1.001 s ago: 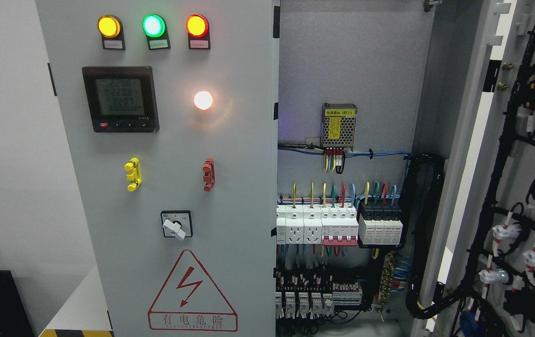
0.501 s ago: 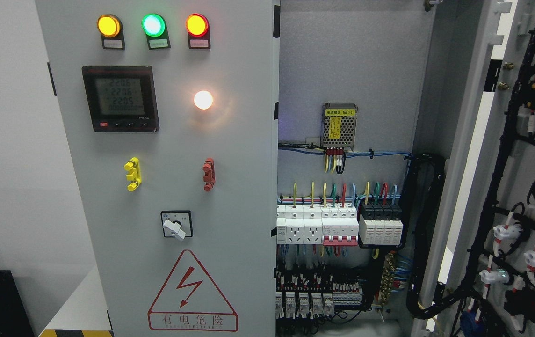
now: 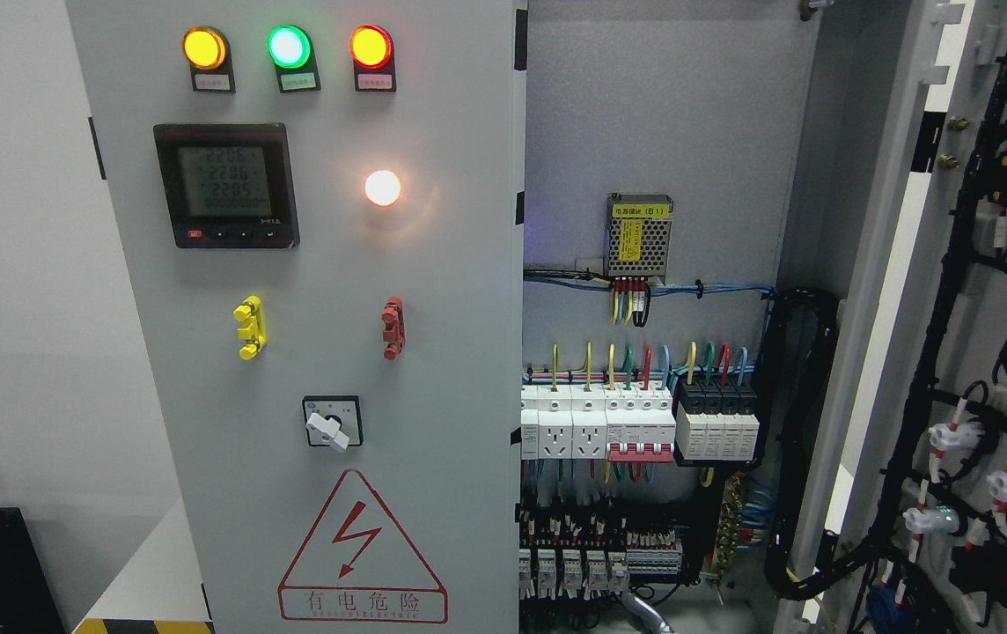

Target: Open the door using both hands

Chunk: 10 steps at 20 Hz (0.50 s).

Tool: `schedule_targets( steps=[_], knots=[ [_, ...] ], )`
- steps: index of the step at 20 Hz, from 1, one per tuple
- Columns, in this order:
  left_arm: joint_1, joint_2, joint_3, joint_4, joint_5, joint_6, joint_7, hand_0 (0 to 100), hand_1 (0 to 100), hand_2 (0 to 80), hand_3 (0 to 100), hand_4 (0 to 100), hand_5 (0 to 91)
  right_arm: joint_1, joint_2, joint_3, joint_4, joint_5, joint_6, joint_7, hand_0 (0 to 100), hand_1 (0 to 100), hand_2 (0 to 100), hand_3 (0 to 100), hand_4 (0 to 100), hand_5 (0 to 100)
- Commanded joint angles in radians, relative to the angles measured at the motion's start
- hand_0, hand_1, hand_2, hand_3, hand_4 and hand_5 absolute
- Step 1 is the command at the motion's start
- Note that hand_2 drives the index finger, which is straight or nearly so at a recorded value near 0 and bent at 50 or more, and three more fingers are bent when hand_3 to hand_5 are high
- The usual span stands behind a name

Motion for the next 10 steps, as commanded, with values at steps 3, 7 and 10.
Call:
schedule_targets(
  steps=[3,7,10],
  knots=[
    [0.000,0.000,0.000,0.000,0.000,-0.003,0.001,12,39,0.0,0,0,0.0,-0.099,0.022,0.007,0.069,-0.045,0.093,-0.001,12,39,0,0,0,0],
    [0.000,0.000,0.000,0.000,0.000,-0.005,0.001,12,39,0.0,0,0,0.0,-0.141,0.043,0.010,0.105,-0.045,0.116,-0.001,12,39,0,0,0,0],
    [0.000,0.000,0.000,0.000,0.000,-0.003,0.001,12,39,0.0,0,0,0.0,-0.164,0.063,0.020,0.112,-0.047,0.159,0.000,12,39,0,0,0,0]
  ],
)
